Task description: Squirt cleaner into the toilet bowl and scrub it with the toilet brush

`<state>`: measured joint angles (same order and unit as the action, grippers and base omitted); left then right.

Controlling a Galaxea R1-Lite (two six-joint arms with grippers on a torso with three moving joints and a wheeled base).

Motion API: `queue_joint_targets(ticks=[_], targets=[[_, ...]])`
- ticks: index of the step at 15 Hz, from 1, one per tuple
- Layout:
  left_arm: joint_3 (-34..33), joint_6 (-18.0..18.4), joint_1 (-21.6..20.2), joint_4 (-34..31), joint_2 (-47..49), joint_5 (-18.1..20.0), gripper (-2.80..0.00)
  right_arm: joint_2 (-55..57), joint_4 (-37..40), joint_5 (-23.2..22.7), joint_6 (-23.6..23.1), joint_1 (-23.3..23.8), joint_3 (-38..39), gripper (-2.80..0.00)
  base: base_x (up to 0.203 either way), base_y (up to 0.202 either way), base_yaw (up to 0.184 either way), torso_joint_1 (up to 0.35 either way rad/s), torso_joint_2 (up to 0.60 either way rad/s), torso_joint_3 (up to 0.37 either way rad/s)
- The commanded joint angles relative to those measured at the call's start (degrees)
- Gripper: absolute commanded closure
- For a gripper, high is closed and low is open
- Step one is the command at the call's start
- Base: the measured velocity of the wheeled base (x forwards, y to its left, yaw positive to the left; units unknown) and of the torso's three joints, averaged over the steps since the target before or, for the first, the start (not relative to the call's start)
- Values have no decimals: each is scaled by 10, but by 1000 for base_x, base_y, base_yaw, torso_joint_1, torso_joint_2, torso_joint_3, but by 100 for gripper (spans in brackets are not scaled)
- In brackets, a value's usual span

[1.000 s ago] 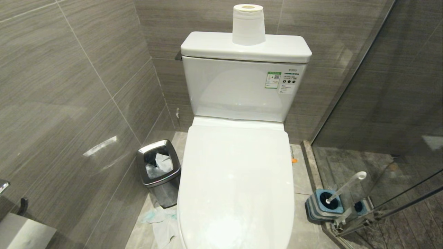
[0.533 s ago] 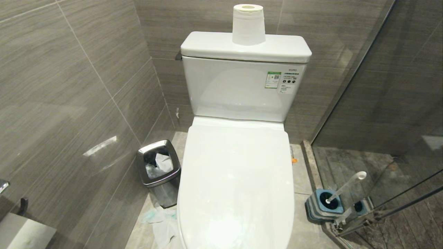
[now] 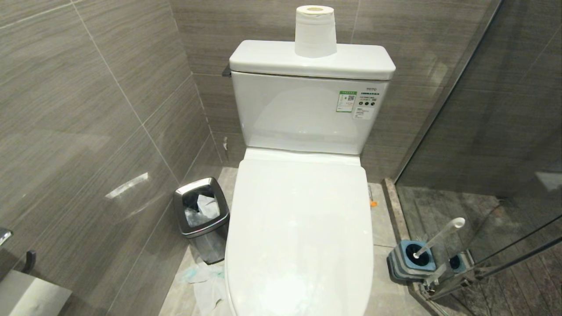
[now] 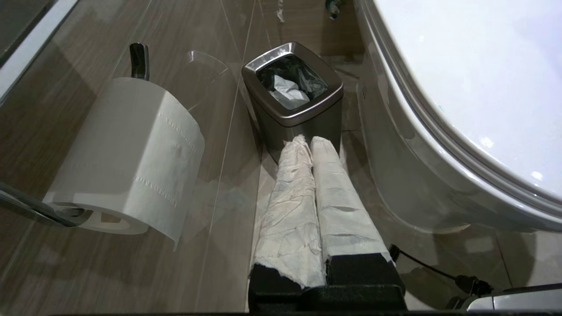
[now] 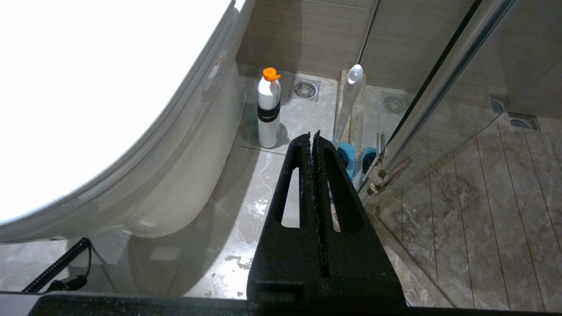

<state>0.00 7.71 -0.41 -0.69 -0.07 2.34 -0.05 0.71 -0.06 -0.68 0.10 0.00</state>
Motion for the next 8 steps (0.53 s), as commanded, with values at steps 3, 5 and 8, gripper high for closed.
queue_joint_targets(ticks=[3,5,8], targets=[[-1,-13,0,1,2,-2,0,0,0,0,0,0,0,0,0,0,0,0,0,0],[-1,-33,0,2,2,-5,0,0,0,0,0,0,0,0,0,0,0,0,0,0],[-1,-60,0,2,2,-10,0,0,0,0,0,0,0,0,0,0,0,0,0,0]])
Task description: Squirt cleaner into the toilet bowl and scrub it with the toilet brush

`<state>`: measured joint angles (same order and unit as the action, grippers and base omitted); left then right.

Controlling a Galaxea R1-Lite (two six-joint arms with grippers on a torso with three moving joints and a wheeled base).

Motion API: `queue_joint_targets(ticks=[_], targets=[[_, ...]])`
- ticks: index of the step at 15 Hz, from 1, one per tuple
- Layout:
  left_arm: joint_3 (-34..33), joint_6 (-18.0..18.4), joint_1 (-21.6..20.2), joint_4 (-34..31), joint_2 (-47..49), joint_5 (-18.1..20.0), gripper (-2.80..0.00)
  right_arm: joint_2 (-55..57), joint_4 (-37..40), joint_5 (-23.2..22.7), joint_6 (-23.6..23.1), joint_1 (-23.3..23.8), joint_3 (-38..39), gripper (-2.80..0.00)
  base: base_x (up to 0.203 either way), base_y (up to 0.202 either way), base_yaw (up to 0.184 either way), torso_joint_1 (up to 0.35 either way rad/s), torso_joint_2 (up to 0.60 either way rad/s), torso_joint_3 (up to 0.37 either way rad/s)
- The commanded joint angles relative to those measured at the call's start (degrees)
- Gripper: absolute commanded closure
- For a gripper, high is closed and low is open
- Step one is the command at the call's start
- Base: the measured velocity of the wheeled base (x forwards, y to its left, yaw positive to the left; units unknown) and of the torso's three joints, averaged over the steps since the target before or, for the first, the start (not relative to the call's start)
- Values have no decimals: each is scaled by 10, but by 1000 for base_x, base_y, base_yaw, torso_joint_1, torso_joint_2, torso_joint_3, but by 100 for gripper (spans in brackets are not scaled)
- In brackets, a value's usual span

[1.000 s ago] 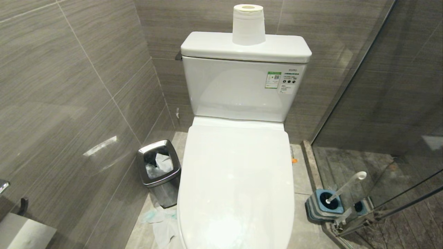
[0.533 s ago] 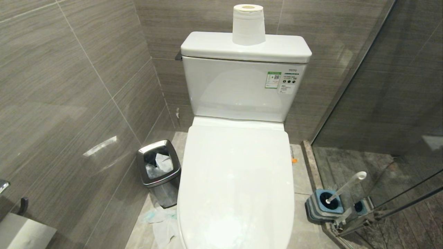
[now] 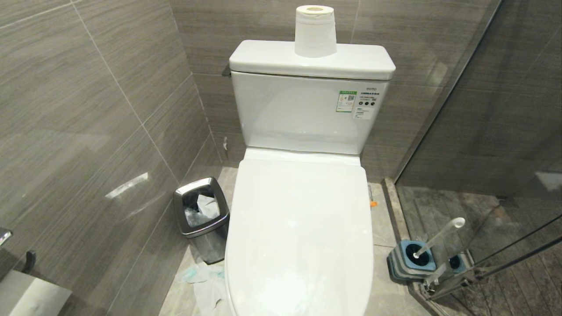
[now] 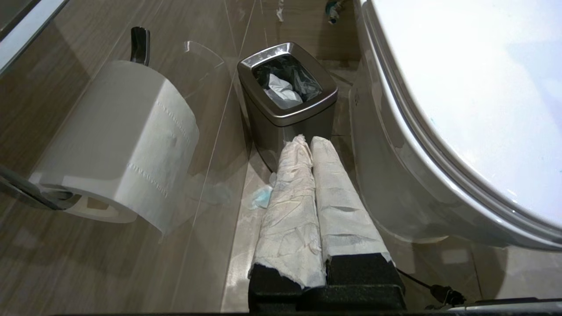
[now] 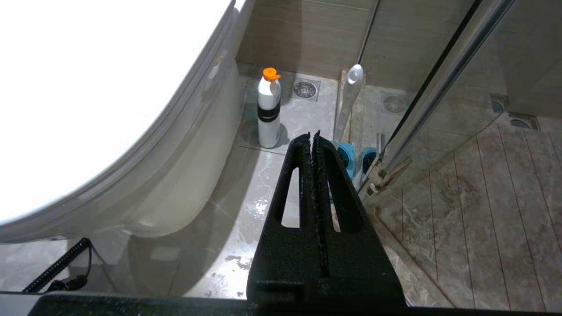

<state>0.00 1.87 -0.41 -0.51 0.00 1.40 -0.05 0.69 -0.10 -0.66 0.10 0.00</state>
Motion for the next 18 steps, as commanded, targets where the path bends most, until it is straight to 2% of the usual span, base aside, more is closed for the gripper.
queue_joint_targets(ticks=[1,18], targets=[[-1,-2,0,1,1,-2,0,0,0,0,0,0,0,0,0,0,0,0,0,0],[-1,-3,0,1,1,-2,0,0,0,0,0,0,0,0,0,0,0,0,0,0]])
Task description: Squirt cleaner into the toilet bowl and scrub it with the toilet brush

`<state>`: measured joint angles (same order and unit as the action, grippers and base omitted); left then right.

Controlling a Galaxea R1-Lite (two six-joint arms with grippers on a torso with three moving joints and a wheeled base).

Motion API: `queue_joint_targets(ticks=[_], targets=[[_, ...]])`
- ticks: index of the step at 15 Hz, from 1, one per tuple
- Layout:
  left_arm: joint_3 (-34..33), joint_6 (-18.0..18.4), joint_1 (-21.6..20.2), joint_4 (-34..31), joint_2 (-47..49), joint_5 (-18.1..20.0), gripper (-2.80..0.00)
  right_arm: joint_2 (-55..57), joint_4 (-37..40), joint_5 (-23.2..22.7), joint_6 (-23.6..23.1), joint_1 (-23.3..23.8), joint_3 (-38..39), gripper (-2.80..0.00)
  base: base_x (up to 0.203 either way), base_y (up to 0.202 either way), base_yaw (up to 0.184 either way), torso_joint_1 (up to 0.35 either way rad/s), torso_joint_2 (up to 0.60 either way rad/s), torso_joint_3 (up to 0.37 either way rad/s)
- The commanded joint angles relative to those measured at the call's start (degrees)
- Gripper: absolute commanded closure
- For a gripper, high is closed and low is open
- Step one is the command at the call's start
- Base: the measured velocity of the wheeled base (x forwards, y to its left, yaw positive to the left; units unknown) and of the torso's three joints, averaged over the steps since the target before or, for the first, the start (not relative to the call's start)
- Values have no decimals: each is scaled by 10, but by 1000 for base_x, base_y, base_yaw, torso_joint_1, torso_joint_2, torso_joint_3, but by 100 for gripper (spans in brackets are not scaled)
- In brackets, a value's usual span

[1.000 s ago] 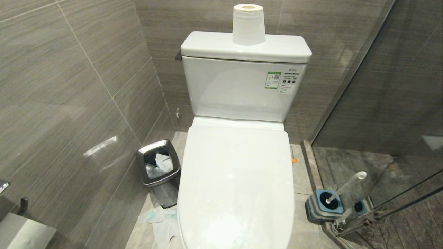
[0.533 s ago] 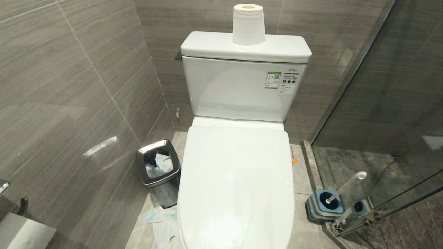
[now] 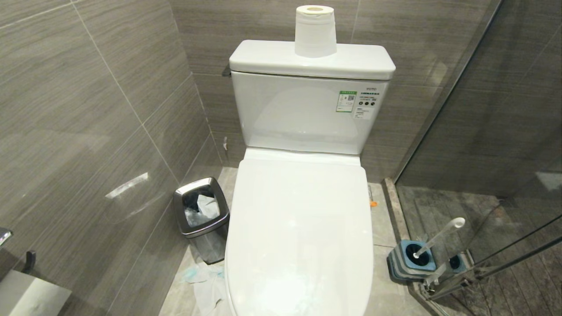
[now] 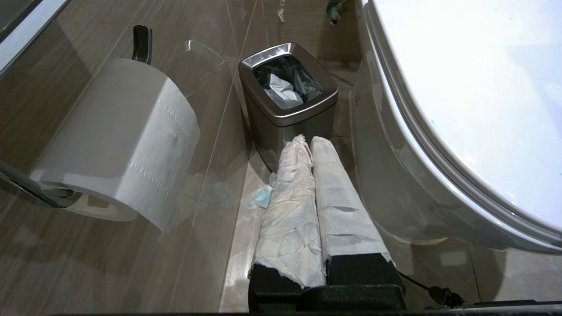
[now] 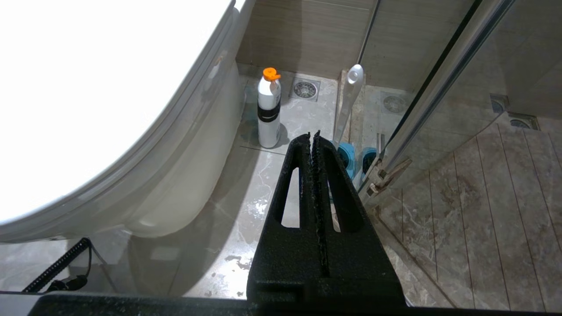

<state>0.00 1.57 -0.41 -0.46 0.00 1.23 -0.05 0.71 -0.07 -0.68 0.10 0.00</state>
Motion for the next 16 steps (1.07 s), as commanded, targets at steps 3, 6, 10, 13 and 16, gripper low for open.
queue_joint_targets(ticks=[3,6,10,13,16], targets=[[-1,0,0,0,1,0,0,0,0,0,0,0,0,0,0,0,0,0,0,0],[-1,0,0,0,1,0,0,0,0,0,0,0,0,0,0,0,0,0,0,0],[-1,0,0,0,0,0,0,0,0,0,0,0,0,0,0,0,0,0,0,0],[-1,0,0,-1,1,0,0,0,0,0,0,0,0,0,0,0,0,0,0,0],[-1,0,0,0,1,0,0,0,0,0,0,0,0,0,0,0,0,0,0,0]])
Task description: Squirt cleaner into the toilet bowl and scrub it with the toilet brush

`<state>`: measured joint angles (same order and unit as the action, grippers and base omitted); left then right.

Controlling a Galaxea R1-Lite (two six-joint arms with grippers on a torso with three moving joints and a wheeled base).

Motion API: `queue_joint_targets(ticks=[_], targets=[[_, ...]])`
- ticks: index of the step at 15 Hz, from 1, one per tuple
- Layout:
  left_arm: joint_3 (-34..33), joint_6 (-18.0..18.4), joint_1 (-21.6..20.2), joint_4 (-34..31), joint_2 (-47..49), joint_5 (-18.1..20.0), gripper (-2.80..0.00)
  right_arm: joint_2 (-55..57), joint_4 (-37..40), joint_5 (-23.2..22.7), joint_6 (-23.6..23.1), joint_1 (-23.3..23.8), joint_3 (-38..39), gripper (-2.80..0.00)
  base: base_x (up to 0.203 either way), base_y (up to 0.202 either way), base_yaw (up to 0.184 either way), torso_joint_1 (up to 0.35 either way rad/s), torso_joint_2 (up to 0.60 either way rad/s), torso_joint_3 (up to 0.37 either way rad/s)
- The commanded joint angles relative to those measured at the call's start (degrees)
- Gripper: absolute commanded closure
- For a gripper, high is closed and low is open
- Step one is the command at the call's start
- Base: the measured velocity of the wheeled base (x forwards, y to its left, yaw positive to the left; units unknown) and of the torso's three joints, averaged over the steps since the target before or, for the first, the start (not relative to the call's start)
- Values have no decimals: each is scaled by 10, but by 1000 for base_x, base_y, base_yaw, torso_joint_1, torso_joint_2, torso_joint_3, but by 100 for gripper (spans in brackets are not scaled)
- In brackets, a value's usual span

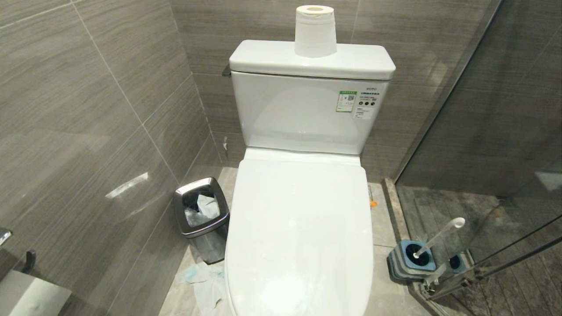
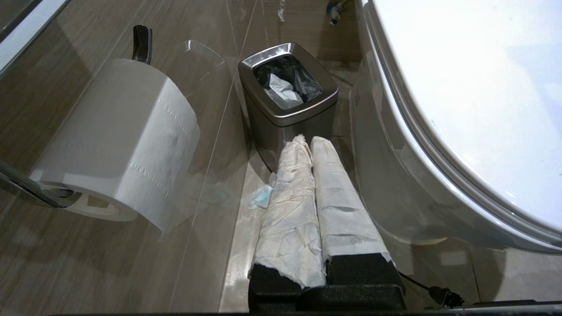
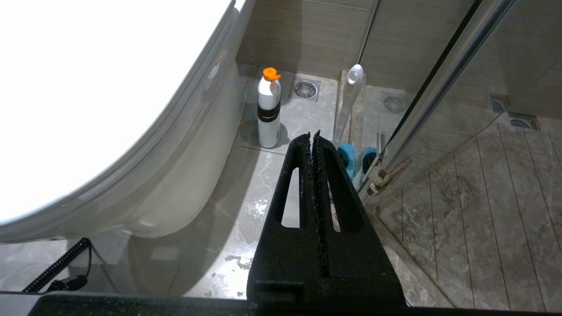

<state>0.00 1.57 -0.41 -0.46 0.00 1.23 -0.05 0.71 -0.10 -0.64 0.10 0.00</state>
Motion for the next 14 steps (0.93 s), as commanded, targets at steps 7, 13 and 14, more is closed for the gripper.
queue_joint_targets(ticks=[7,13,14], targets=[[-1,0,0,0,0,0,0,0,0,10,1,0,0,0,0,0,0,0,0,0],[-1,0,0,0,1,0,0,0,-4,21,43,0,0,0,0,0,0,0,0,0],[-1,0,0,-1,1,0,0,0,-4,20,43,0,0,0,0,0,0,0,0,0]])
